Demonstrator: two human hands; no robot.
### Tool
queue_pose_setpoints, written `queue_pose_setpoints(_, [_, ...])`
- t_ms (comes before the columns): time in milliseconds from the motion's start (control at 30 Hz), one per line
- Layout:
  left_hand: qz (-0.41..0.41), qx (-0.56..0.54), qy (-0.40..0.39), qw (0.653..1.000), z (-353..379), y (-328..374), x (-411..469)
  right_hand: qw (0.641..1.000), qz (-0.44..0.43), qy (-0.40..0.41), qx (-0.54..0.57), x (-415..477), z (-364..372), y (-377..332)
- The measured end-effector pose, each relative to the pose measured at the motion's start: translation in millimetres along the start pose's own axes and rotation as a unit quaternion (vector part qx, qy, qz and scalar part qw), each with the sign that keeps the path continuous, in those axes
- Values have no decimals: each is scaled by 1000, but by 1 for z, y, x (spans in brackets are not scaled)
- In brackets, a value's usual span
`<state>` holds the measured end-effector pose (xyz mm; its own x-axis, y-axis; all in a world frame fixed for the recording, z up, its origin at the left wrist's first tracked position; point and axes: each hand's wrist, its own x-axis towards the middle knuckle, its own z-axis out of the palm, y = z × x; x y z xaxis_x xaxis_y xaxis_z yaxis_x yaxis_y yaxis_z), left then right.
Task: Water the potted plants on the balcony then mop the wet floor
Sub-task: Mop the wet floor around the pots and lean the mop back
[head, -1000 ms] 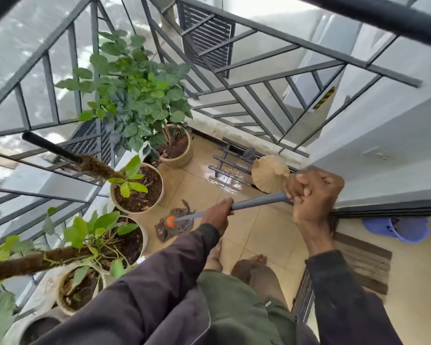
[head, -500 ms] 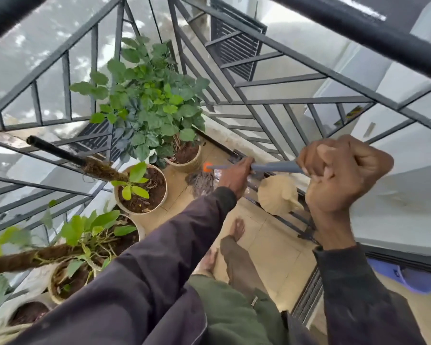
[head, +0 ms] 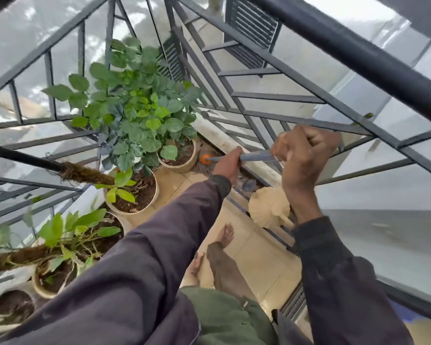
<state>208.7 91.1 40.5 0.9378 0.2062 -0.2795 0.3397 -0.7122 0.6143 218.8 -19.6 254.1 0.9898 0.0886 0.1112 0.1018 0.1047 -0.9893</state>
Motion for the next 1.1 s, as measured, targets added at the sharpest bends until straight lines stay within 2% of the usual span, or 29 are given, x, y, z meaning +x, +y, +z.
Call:
queue_pose_setpoints(67, [-48,-29,-26,998,-8,9,-6,1000,10,-8,1,16,-5,-4])
queue_pose_setpoints(200, [-57,-18,-12,998,-18,20,-25,999,17,-31,0,26,-9,-11])
queue_pose_setpoints(333, [-73,22,-51,996,-9,9,-48,998,44,-39,17,18,-20,-6])
queue_pose_setpoints(500, [-66,58,-94,992,4,-17,-77,995,67,-50,51,-1,-26,4])
queue_pose_setpoints(633, [-22,78,-47,996,3,-13,-90,991,45,-76,96,-7,-33,-5])
queue_pose_setpoints(767, [14,63,-4,998,-6,3,-63,989,-4,-81,122,9,-29,-27])
queue_pose_setpoints(933, [52,69,29,996,-25,24,-10,991,-66,-55,103,31,-13,-31])
queue_pose_setpoints(1100, [56,80,-2,995,-44,19,49,996,-30,7,84,45,5,-8])
